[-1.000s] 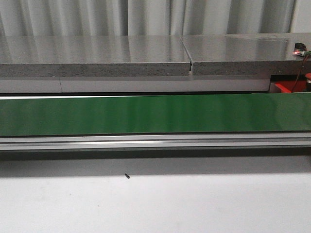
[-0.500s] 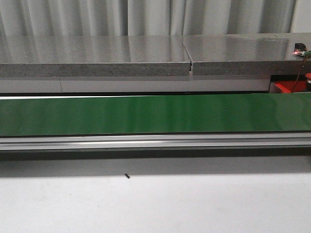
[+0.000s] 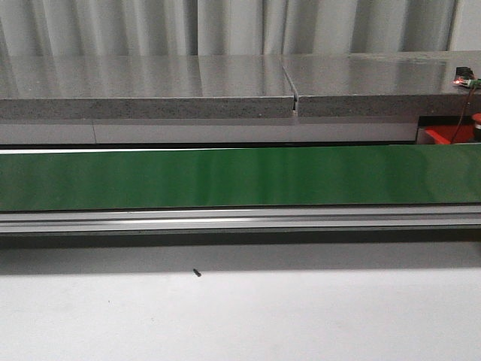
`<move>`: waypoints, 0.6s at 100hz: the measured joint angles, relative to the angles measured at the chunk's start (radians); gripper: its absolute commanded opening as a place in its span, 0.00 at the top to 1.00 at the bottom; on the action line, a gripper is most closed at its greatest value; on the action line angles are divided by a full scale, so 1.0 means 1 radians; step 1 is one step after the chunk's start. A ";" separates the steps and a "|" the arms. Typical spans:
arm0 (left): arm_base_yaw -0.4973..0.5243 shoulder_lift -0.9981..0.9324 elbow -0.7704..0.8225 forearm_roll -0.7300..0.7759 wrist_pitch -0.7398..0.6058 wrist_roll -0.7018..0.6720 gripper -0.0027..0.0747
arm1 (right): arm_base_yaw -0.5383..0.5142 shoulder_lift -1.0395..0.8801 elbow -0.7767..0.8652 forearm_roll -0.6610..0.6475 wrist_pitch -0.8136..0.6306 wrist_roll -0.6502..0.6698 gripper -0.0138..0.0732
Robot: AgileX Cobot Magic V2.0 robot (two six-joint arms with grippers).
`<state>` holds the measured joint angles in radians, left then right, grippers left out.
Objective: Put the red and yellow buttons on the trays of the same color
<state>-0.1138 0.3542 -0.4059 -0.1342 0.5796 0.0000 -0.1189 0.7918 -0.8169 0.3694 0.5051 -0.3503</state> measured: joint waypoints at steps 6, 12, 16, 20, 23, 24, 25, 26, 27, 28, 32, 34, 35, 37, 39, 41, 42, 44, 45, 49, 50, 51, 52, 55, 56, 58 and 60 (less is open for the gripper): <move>0.000 0.000 0.000 0.000 0.000 0.000 0.99 | 0.000 -0.020 0.018 0.000 -0.010 0.000 0.92; 0.000 0.000 0.000 0.000 0.000 0.000 0.99 | 0.000 -0.042 0.051 0.000 -0.032 -0.003 0.92; 0.000 0.000 0.000 0.000 0.000 0.000 0.99 | 0.000 -0.061 0.074 0.005 -0.046 -0.005 0.92; 0.000 0.000 0.000 0.000 0.000 0.000 0.99 | 0.000 -0.081 0.103 0.010 -0.064 -0.005 0.92; 0.000 0.000 0.000 0.000 0.000 0.000 0.99 | 0.000 -0.095 0.123 0.014 -0.076 -0.005 0.92; 0.000 0.000 0.000 0.000 0.000 0.000 0.99 | 0.000 -0.099 0.133 0.017 -0.082 -0.005 0.92; 0.000 0.000 0.000 0.000 0.000 0.000 0.99 | 0.000 -0.106 0.138 0.017 -0.085 -0.005 0.92; 0.000 0.000 0.000 0.000 0.000 0.000 0.99 | 0.000 -0.109 0.148 0.021 -0.091 -0.005 0.92; 0.000 0.000 0.000 0.000 0.000 0.000 0.99 | 0.000 -0.117 0.153 0.022 -0.094 -0.005 0.92; 0.000 0.000 0.000 0.000 0.000 0.000 0.99 | 0.000 -0.120 0.164 0.024 -0.097 -0.005 0.92; 0.000 0.000 0.000 0.000 0.000 0.000 0.99 | 0.000 -0.143 0.191 0.034 -0.115 -0.005 0.92; 0.000 0.000 0.000 0.000 0.000 0.000 0.99 | 0.000 -0.155 0.207 0.038 -0.125 -0.005 0.92; 0.000 0.000 0.000 0.000 0.000 0.000 0.99 | 0.000 -0.159 0.218 0.039 -0.128 -0.005 0.92; 0.000 0.000 0.000 0.000 0.000 0.000 0.99 | 0.000 -0.170 0.229 0.045 -0.140 -0.005 0.92; 0.000 0.000 0.000 0.000 0.000 0.000 0.99 | 0.000 -0.180 0.247 0.050 -0.151 -0.005 0.92; 0.000 0.000 0.000 0.000 0.000 0.000 0.99 | 0.000 -0.190 0.264 0.054 -0.163 -0.005 0.92; 0.000 0.000 0.000 0.000 0.000 0.000 0.99 | 0.000 -0.194 0.276 0.054 -0.166 -0.005 0.92; 0.000 0.000 0.000 0.000 0.000 0.000 0.99 | 0.000 -0.203 0.287 0.058 -0.176 -0.005 0.92; 0.000 0.000 0.000 0.000 0.000 0.000 0.99 | 0.000 -0.206 0.298 0.060 -0.183 -0.005 0.92; 0.000 0.000 0.000 0.000 0.000 0.000 0.99 | 0.000 -0.225 0.330 0.063 -0.198 -0.005 0.92; 0.000 0.000 0.000 0.000 0.000 0.000 0.99 | 0.000 -0.228 0.335 0.063 -0.203 -0.005 0.92; 0.000 0.000 0.000 0.000 0.000 0.000 0.99 | 0.000 -0.235 0.340 0.063 -0.206 -0.005 0.92; 0.000 0.000 0.000 0.000 0.000 0.000 0.99 | 0.000 -0.238 0.350 0.063 -0.213 -0.005 0.92; 0.000 0.000 0.000 0.000 0.000 0.000 0.99 | 0.000 -0.255 0.370 0.065 -0.224 -0.005 0.92; 0.000 0.000 0.000 0.000 0.000 0.000 0.99 | 0.000 -0.259 0.380 0.066 -0.227 -0.005 0.92; 0.000 0.000 0.000 0.000 0.000 0.000 0.99 | 0.000 -0.270 0.390 0.067 -0.239 -0.005 0.92; 0.000 0.000 0.000 0.000 0.000 0.000 0.99 | 0.000 -0.281 0.404 0.069 -0.249 -0.005 0.92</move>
<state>-0.1138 0.3542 -0.4059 -0.1342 0.5796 0.0000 -0.1189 0.5107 -0.4130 0.4383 0.2561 -0.3553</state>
